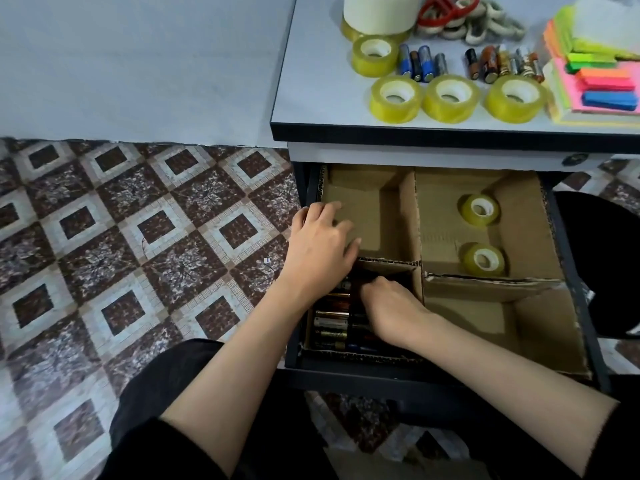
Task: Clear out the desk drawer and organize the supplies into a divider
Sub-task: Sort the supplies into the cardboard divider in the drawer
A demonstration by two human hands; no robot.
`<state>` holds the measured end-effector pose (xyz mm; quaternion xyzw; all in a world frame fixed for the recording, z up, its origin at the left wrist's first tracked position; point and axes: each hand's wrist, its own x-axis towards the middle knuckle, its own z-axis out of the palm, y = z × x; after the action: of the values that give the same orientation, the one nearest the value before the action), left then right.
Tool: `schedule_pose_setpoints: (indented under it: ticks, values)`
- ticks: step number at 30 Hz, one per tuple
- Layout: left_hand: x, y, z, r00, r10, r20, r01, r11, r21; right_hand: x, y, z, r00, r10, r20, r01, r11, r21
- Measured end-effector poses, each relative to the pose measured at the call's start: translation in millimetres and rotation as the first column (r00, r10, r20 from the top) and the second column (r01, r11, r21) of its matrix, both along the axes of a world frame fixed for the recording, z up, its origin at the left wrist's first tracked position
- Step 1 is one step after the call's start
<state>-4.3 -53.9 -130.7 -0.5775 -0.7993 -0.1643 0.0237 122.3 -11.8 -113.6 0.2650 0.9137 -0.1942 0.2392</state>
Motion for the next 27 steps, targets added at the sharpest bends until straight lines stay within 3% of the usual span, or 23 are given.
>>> schedule_pose_setpoints:
  ticks: [4, 14, 22, 27]
  values:
    - [0, 1, -3, 1.000, -0.013, -0.006, 0.014, 1.000, 0.019, 1, 2, -3, 0.999, 0.000, -0.034, 0.000, 1.000, -0.015]
    - [2, 2, -5, 1.000, -0.007, 0.004, 0.007, 0.998, 0.066, 1, -1, 2, 0.997, 0.073, -0.036, -0.068, 0.990, 0.120]
    - [3, 0, -4, 0.997, 0.003, 0.082, -0.009, 0.997, 0.074, 19, 7, 23, 0.930, 0.084, -0.357, -0.043, 0.992, 0.122]
    - [6, -3, 0, 0.986, 0.025, 0.166, -0.042, 0.994, 0.099, 34, 12, 35, 0.879, 0.098, -0.466, -0.043, 0.991, 0.128]
